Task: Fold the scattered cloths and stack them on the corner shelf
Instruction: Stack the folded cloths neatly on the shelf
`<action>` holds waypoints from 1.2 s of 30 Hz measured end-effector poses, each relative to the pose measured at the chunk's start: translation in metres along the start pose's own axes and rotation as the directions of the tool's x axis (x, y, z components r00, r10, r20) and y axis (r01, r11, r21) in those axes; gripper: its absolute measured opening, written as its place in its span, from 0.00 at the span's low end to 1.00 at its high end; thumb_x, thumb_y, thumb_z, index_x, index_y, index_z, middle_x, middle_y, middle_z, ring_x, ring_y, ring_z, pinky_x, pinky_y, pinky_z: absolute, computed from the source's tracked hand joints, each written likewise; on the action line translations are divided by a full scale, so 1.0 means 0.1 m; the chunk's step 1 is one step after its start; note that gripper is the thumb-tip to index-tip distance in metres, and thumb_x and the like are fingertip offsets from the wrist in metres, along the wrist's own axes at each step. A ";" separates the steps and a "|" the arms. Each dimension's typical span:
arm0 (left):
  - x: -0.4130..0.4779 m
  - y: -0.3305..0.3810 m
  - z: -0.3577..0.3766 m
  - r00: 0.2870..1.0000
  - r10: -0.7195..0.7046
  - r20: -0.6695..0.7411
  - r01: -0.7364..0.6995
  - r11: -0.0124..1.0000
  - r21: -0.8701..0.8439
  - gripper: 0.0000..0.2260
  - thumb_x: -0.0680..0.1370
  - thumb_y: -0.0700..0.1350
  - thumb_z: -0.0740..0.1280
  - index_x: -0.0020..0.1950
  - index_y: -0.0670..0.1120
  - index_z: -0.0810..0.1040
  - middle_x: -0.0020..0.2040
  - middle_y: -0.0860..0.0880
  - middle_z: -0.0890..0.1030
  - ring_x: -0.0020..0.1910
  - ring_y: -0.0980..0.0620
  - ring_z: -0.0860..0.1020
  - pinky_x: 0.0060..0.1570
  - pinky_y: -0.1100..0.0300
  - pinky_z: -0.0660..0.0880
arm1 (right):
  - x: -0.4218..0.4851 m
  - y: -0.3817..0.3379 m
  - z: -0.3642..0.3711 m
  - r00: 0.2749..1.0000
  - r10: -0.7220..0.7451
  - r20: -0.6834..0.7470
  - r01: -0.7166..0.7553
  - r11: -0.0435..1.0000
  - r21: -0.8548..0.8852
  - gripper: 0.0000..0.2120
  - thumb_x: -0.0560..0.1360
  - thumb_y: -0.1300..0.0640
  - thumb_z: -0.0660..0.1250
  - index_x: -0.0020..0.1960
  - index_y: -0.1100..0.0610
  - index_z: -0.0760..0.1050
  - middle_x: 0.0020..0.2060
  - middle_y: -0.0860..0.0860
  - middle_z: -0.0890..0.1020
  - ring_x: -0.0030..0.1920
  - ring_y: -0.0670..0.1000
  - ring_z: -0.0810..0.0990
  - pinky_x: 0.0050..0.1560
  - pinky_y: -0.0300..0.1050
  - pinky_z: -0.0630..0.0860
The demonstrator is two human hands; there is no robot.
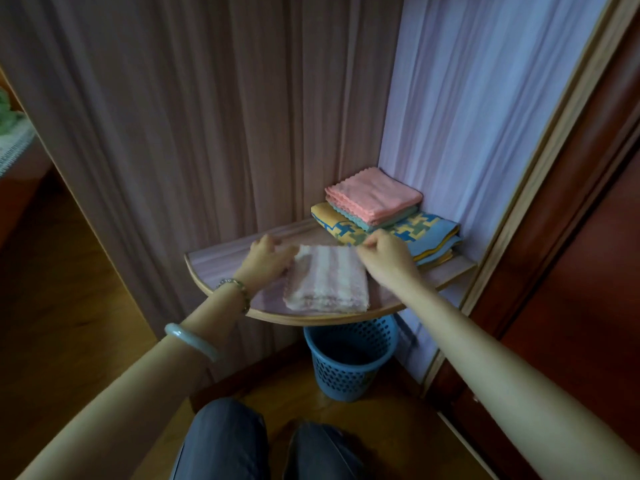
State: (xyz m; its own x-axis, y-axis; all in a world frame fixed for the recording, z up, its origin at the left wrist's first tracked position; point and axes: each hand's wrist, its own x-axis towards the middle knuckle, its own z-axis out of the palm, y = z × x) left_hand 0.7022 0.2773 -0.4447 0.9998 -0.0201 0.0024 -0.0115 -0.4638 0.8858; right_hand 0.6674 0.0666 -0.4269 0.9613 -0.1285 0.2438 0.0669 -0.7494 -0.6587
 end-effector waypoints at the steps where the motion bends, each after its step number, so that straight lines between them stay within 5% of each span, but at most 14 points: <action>1: 0.03 0.00 -0.05 0.995 -0.089 0.033 0.092 0.993 -0.076 0.19 0.67 0.58 0.71 0.43 0.42 0.77 0.41 0.41 0.81 0.44 0.43 0.79 0.53 0.43 0.78 | 0.00 -0.02 -0.07 0.989 0.106 0.098 -0.111 0.993 0.046 0.09 0.75 0.54 0.64 0.38 0.57 0.74 0.35 0.56 0.79 0.41 0.59 0.80 0.40 0.47 0.75; 4: 0.00 0.11 -0.08 0.966 -0.189 0.177 0.211 0.971 -0.115 0.16 0.75 0.49 0.71 0.33 0.40 0.74 0.28 0.44 0.75 0.31 0.47 0.74 0.34 0.59 0.78 | -0.04 -0.09 -0.14 0.859 0.313 0.405 -0.372 0.925 0.073 0.11 0.74 0.49 0.66 0.47 0.57 0.73 0.38 0.54 0.77 0.38 0.57 0.81 0.35 0.48 0.80; 7: 0.01 0.13 -0.05 0.946 -0.233 0.226 0.251 0.967 -0.050 0.20 0.72 0.46 0.75 0.27 0.41 0.69 0.20 0.46 0.68 0.20 0.53 0.68 0.23 0.66 0.71 | 0.00 -0.07 -0.08 0.834 0.338 0.436 -0.380 0.925 0.011 0.15 0.72 0.48 0.69 0.49 0.59 0.73 0.40 0.55 0.78 0.43 0.59 0.82 0.42 0.52 0.82; 11: 0.06 0.18 -0.06 0.907 -0.291 0.303 0.343 0.930 -0.133 0.11 0.69 0.43 0.77 0.41 0.39 0.78 0.30 0.45 0.76 0.28 0.51 0.74 0.32 0.61 0.76 | 0.10 -0.08 0.02 0.821 0.333 0.464 -0.470 0.855 0.219 0.08 0.72 0.54 0.70 0.46 0.57 0.75 0.43 0.57 0.81 0.46 0.57 0.82 0.51 0.55 0.80; 14: 0.15 0.28 -0.10 0.895 -0.287 0.342 0.392 0.872 -0.293 0.16 0.70 0.42 0.75 0.56 0.40 0.78 0.47 0.43 0.82 0.45 0.47 0.80 0.46 0.52 0.79 | 0.24 -0.12 -0.05 0.792 0.291 0.536 -0.580 0.632 0.514 0.13 0.73 0.57 0.70 0.56 0.60 0.78 0.47 0.57 0.83 0.46 0.55 0.82 0.50 0.53 0.79; 18: 0.28 0.50 -0.11 0.901 -0.212 0.377 0.385 0.790 -0.476 0.12 0.75 0.42 0.70 0.56 0.39 0.77 0.47 0.43 0.82 0.44 0.48 0.82 0.39 0.56 0.80 | 0.50 -0.16 -0.36 0.771 0.215 0.599 -0.607 0.531 0.592 0.09 0.73 0.54 0.69 0.50 0.56 0.79 0.40 0.54 0.85 0.42 0.53 0.83 0.44 0.49 0.80; 23: 0.63 0.76 0.09 0.918 -0.155 0.366 0.378 0.627 -0.682 0.17 0.73 0.40 0.72 0.60 0.38 0.77 0.50 0.41 0.83 0.45 0.47 0.83 0.38 0.56 0.81 | 0.89 -0.11 -0.65 0.870 0.160 0.466 -0.489 0.389 0.781 0.09 0.73 0.67 0.66 0.50 0.57 0.79 0.39 0.55 0.83 0.43 0.53 0.81 0.42 0.50 0.82; 27: 0.97 0.96 0.37 0.908 -0.148 0.392 0.409 0.512 -0.755 0.17 0.72 0.40 0.74 0.59 0.37 0.78 0.54 0.40 0.82 0.49 0.45 0.82 0.49 0.50 0.80 | 1.30 0.01 -0.74 0.911 0.334 0.242 -0.357 0.345 0.868 0.06 0.71 0.70 0.69 0.45 0.62 0.78 0.38 0.56 0.81 0.41 0.51 0.80 0.29 0.40 0.79; 29: 1.16 1.05 0.50 0.899 -0.171 0.404 0.431 0.520 -0.738 0.11 0.71 0.39 0.74 0.51 0.40 0.79 0.46 0.44 0.82 0.44 0.48 0.81 0.51 0.52 0.79 | 1.46 0.11 -0.74 0.887 0.419 0.195 -0.329 0.275 0.903 0.09 0.69 0.71 0.71 0.49 0.65 0.78 0.42 0.59 0.82 0.41 0.52 0.81 0.28 0.39 0.78; 32: 1.36 1.15 0.71 0.883 -0.242 0.402 0.465 0.569 -0.679 0.08 0.71 0.40 0.74 0.46 0.44 0.77 0.41 0.47 0.76 0.39 0.52 0.76 0.35 0.60 0.78 | 1.58 0.25 -0.74 0.837 0.504 0.215 -0.304 0.102 0.947 0.09 0.69 0.70 0.71 0.48 0.64 0.78 0.45 0.59 0.81 0.45 0.53 0.81 0.36 0.42 0.81; 36: 1.60 1.15 0.95 0.894 -0.260 0.364 0.447 0.551 -0.704 0.20 0.69 0.38 0.76 0.59 0.36 0.77 0.46 0.42 0.81 0.41 0.49 0.80 0.29 0.60 0.79 | 1.59 0.39 -0.67 0.789 0.501 0.356 -0.432 0.039 0.901 0.04 0.72 0.66 0.69 0.46 0.61 0.75 0.43 0.59 0.80 0.45 0.55 0.79 0.49 0.51 0.77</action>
State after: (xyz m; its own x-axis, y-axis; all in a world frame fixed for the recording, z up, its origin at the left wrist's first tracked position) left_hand 0.8593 0.1366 -0.3869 0.8910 -0.2204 -0.3969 0.4524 0.3590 0.8163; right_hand 0.8049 -0.0261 -0.3664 0.8870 -0.2453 -0.3912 -0.1715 0.6115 -0.7724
